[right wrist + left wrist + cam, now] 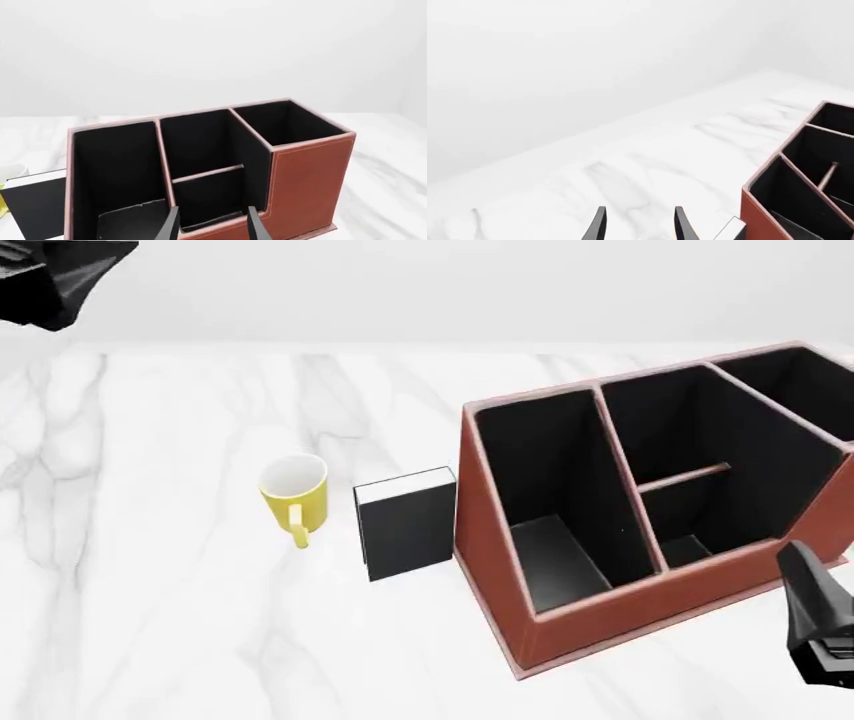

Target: Pick up the book and place it in the back compartment of the caddy.

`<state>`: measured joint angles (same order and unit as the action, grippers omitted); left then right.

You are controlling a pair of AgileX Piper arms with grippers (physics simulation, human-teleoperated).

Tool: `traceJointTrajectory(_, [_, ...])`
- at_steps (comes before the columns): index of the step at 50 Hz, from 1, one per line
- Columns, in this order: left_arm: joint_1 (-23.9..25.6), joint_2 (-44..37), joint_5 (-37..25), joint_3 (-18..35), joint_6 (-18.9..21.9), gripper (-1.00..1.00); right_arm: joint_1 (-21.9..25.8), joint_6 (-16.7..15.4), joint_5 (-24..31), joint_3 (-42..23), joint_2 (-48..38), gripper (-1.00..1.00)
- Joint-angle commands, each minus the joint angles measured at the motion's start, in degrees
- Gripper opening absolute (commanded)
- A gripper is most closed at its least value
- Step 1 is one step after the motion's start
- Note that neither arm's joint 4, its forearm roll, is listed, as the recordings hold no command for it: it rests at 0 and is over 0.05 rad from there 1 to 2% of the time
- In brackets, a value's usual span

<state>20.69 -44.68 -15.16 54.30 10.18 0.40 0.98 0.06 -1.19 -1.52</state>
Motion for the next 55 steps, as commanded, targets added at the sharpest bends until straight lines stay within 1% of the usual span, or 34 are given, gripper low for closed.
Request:
traceJointTrajectory(1, [5.6,-16.3,-6.1,17.4,2.9,1.00,0.1,0.0,-0.2,0.1,-0.2,1.00])
traceJointTrajectory(3, [6.9,-17.9,-6.5,18.3,5.1,1.00,0.1,0.0,-0.3,0.1,-0.4,1.00])
traceJointTrajectory(4, [7.2,-19.1,-7.1,19.9,4.5,1.00,0.0,0.1,-0.5,0.1,-0.6,1.00])
traceJointTrajectory(5, [9.9,-19.7,-8.7,20.9,3.6,1.00,0.1,0.1,-0.7,0.2,-0.7,1.00])
traceJointTrajectory(6, [13.3,-19.8,-9.8,21.7,4.1,1.00,0.1,0.1,-1.1,0.2,-1.1,1.00])
traceJointTrajectory(7, [13.1,-20.8,-10.0,22.4,5.5,1.00,0.1,0.0,-1.5,0.3,-1.4,1.00])
traceJointTrajectory(9, [10.2,-25.4,-10.2,25.5,5.5,1.00,0.2,-0.1,-1.5,0.3,-1.4,1.00])
traceJointTrajectory(10, [10.2,-25.5,-10.2,25.5,5.5,1.00,0.2,-0.1,-1.5,0.3,-1.4,1.00])
traceJointTrajectory(12, [9.4,-27.8,-10.0,26.7,6.8,1.00,0.2,0.0,-1.1,1.0,-0.3,1.00])
traceJointTrajectory(13, [9.8,-28.6,-10.0,27.1,7.4,1.00,0.2,0.1,-0.9,0.4,-0.8,1.00])
traceJointTrajectory(16, [11.3,-31.5,-10.7,29.9,7.2,1.00,-0.3,0.3,-3.3,0.6,-3.3,1.00])
traceJointTrajectory(17, [12.0,-32.2,-11.0,30.3,7.9,1.00,-0.3,0.3,-3.2,0.6,-3.2,1.00])
traceJointTrajectory(20, [13.4,-34.7,-12.2,32.9,7.7,1.00,-0.3,0.1,-3.4,0.5,-3.4,1.00])
traceJointTrajectory(22, [15.4,-35.7,-13.8,33.6,8.4,1.00,-0.3,0.1,-2.8,0.5,-2.9,1.00])
traceJointTrajectory(24, [15.3,-37.8,-15.7,35.8,9.0,1.00,-0.4,0.0,-3.3,0.6,-3.4,1.00])
traceJointTrajectory(26, [15.8,-38.6,-16.7,36.9,8.7,1.00,-0.4,0.0,-3.8,0.6,-3.9,1.00])
traceJointTrajectory(27, [16.4,-39.6,-18.5,38.2,8.0,1.00,-0.4,0.0,-3.9,0.6,-3.9,1.00])
traceJointTrajectory(28, [16.1,-40.3,-19.0,39.0,9.2,1.00,-0.4,0.0,-3.9,0.7,-4.0,1.00])
traceJointTrajectory(29, [16.1,-40.9,-19.9,40.1,8.6,1.00,-0.4,0.0,-3.9,0.7,-4.0,1.00])
traceJointTrajectory(30, [15.9,-42.1,-20.9,41.1,8.9,1.00,-0.4,0.0,-3.9,0.7,-4.0,1.00])
traceJointTrajectory(31, [15.5,-42.4,-20.7,41.3,9.6,1.00,-0.4,0.0,-4.1,0.7,-4.1,1.00])
traceJointTrajectory(33, [15.4,-43.4,-21.3,41.7,9.5,1.00,-0.4,0.1,-3.9,0.6,-4.0,1.00])
traceJointTrajectory(35, [15.5,-43.8,-21.3,41.0,9.8,1.00,-0.2,0.1,-3.4,0.5,-3.5,1.00])
traceJointTrajectory(37, [16.3,-43.8,-21.6,40.6,8.8,1.00,-0.2,0.1,-3.7,0.6,-3.7,1.00])
traceJointTrajectory(39, [16.3,-43.8,-21.6,40.6,8.8,1.00,-0.2,0.1,-3.7,0.6,-3.8,1.00])
traceJointTrajectory(40, [16.9,-44.0,-21.7,39.7,8.8,1.00,-0.1,0.2,-4.2,0.6,-4.2,1.00])
traceJointTrajectory(41, [18.2,-43.9,-22.4,38.9,8.0,1.00,-0.1,0.2,-4.2,0.6,-4.2,1.00])
traceJointTrajectory(42, [18.8,-43.8,-22.7,38.2,8.3,1.00,-0.1,0.2,-3.9,0.6,-4.0,1.00])
traceJointTrajectory(45, [18.4,-44.4,-23.8,38.5,8.7,1.00,-0.1,0.3,-4.0,0.6,-4.2,1.00])
traceJointTrajectory(49, [18.4,-45.0,-26.0,39.7,8.4,1.00,-0.1,0.2,-4.1,0.6,-4.2,1.00])
traceJointTrajectory(50, [17.9,-45.7,-27.9,40.6,8.9,1.00,-0.1,0.2,-3.8,0.6,-3.9,1.00])
traceJointTrajectory(55, [17.2,-46.1,-30.7,43.2,9.4,1.00,-0.1,0.2,-3.8,0.7,-4.0,1.00])
